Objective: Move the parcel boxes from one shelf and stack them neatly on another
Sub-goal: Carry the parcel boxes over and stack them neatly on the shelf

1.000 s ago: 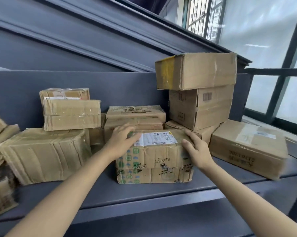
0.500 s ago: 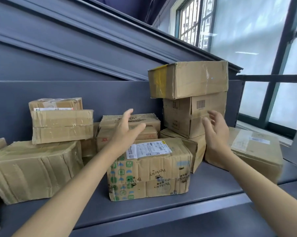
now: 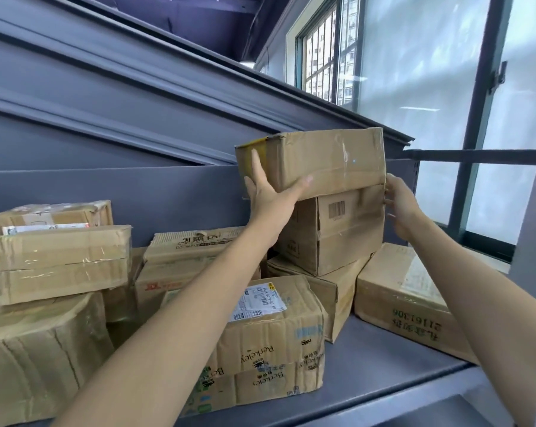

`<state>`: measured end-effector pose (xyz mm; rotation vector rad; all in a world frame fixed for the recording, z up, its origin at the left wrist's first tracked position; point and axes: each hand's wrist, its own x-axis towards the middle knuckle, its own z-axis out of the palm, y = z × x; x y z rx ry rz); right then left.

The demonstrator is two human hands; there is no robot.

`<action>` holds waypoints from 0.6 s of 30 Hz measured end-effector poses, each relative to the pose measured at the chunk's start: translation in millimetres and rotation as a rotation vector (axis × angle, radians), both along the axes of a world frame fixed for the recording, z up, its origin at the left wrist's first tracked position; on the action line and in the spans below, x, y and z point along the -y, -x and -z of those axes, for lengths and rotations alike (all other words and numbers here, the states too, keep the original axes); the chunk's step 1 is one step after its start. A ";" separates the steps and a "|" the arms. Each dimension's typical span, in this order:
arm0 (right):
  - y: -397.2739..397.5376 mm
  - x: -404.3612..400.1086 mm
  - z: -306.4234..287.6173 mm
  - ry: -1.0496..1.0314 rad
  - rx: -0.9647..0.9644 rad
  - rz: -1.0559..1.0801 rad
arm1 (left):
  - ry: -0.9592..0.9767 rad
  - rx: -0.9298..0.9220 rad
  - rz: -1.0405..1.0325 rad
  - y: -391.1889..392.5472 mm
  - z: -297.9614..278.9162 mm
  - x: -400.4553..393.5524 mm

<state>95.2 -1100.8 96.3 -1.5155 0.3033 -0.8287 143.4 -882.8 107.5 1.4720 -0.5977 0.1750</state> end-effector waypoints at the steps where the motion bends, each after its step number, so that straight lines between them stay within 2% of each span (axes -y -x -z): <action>1: -0.8 3.6 2.0 -0.032 0.010 0.026 | 0.003 0.013 -0.006 -4.8 -0.7 0.8; 5: 2.8 16.7 8.8 -0.093 0.031 0.041 | 0.047 0.025 0.022 -21.6 -0.8 -9.0; 12: 6.5 27.1 35.1 0.186 -0.127 0.042 | 0.199 0.019 0.082 -30.9 0.8 -37.4; 18: 10.3 9.8 41.5 0.255 -0.053 0.160 | 0.368 0.019 0.047 -10.6 -1.1 -88.0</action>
